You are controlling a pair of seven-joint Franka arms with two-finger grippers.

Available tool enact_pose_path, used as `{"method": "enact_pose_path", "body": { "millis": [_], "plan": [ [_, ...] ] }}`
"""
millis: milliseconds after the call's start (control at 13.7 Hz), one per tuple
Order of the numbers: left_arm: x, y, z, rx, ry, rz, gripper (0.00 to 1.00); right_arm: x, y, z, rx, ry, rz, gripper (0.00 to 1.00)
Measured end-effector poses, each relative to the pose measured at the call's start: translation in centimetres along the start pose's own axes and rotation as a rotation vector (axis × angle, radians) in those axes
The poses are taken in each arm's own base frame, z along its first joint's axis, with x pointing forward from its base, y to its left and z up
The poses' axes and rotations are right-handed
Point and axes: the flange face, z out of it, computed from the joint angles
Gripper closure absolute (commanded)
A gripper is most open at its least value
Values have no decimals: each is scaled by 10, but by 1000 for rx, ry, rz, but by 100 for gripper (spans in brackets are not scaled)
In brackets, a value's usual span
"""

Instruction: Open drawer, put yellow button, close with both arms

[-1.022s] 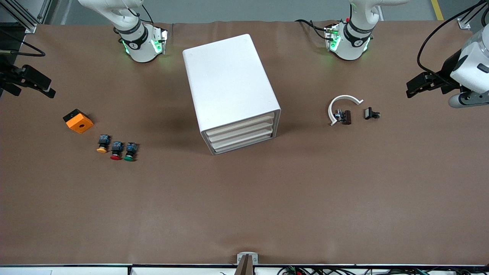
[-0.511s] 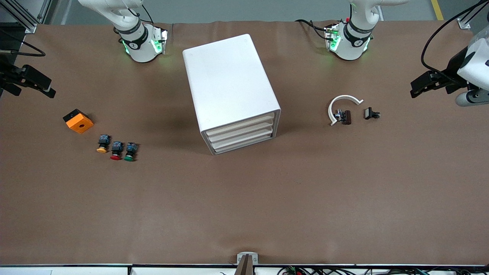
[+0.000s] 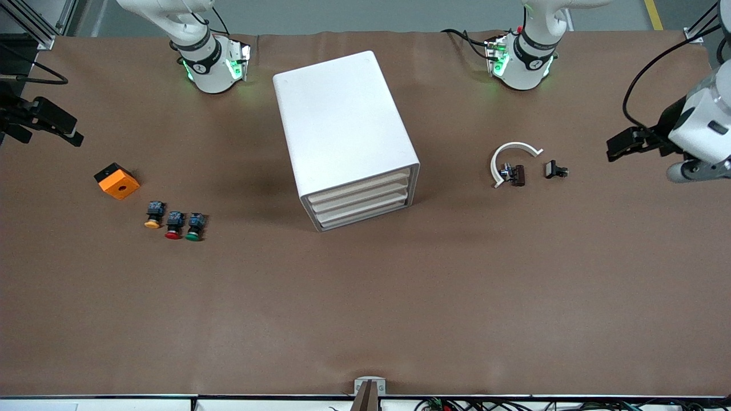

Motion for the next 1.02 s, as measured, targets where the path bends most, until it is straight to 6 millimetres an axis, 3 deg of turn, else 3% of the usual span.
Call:
{"method": "enact_pose_path", "body": {
  "millis": [292,438,730,949,1022],
  "plan": [
    [35,38,63,-208,-146,32,0,0,1,0,-2,0,2,0],
    [53,57,91,-318,-181,37,0,4,12,7,-14,-16,20,0],
    [79,125,144,-444,-115,261,0,28,73,46,-32,-65,53,0],
    [99,166,189,-607,-18,461,0,52,109,92,-29,-85,7,0],
    [100,179,199,-654,-9,487,8,60,115,111,-29,-88,2,0]
  ]
}}
